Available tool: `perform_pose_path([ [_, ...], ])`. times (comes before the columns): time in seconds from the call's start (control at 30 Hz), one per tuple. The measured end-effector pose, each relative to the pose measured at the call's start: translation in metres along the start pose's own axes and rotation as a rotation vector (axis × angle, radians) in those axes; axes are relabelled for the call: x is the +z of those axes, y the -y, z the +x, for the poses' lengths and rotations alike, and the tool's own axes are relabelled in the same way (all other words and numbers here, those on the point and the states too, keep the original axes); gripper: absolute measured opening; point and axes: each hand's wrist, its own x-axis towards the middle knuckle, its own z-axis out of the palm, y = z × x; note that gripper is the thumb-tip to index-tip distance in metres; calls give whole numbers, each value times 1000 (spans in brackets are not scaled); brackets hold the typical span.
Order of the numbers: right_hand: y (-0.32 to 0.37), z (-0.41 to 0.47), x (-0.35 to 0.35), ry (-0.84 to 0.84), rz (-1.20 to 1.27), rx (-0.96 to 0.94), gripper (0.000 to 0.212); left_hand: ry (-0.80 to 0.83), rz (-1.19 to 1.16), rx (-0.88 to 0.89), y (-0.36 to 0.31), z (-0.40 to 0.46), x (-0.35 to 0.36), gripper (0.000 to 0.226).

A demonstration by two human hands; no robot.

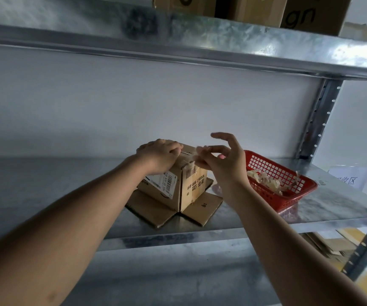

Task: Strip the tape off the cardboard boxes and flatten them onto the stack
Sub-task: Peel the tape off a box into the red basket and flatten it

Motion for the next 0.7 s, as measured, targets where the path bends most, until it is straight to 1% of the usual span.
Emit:
perform_pose_path([
  [0.07,-5,2,-2,-3,-160,65,35,0,-1,12,2,-1,0,47],
  [0.1,-9,3,-3,2,-192,100,32,3,1,16,3,-2,0,46],
  [0.13,-12,4,-3,5,-180,138,31,7,2,18,2,-2,0,45],
  [0.23,-17,3,-3,36,7,277,32,14,1,12,0,-3,-1,45],
  [0.27,-18,1,-2,44,32,297,29,18,1,4,0,-4,-1,45],
  [0.3,-20,0,-1,37,7,278,23,22,1,-1,-1,-5,-1,45],
  [0.37,-25,-1,0,-6,-230,105,5,25,-5,-4,-2,-6,-2,45],
  [0.4,-27,-1,0,-23,-380,-4,5,24,-8,-2,-2,-7,-2,46],
  [0.43,-29,0,1,-24,-511,-95,12,24,-8,0,-3,-8,-3,46],
  [0.47,-31,-1,2,-17,-600,-161,16,26,-8,1,-4,-9,-3,47],
  [0.5,-33,-2,3,-7,-672,-216,16,27,-10,3,-4,-9,-3,47],
  [0.53,-34,-3,4,16,-727,-267,14,25,-13,5,-4,-9,-3,47],
  [0.63,-34,-6,5,98,-821,-406,18,19,-18,20,-3,-8,-3,48],
  [0.7,-28,-8,6,166,-844,-447,19,19,-21,24,-1,-7,-2,48],
])
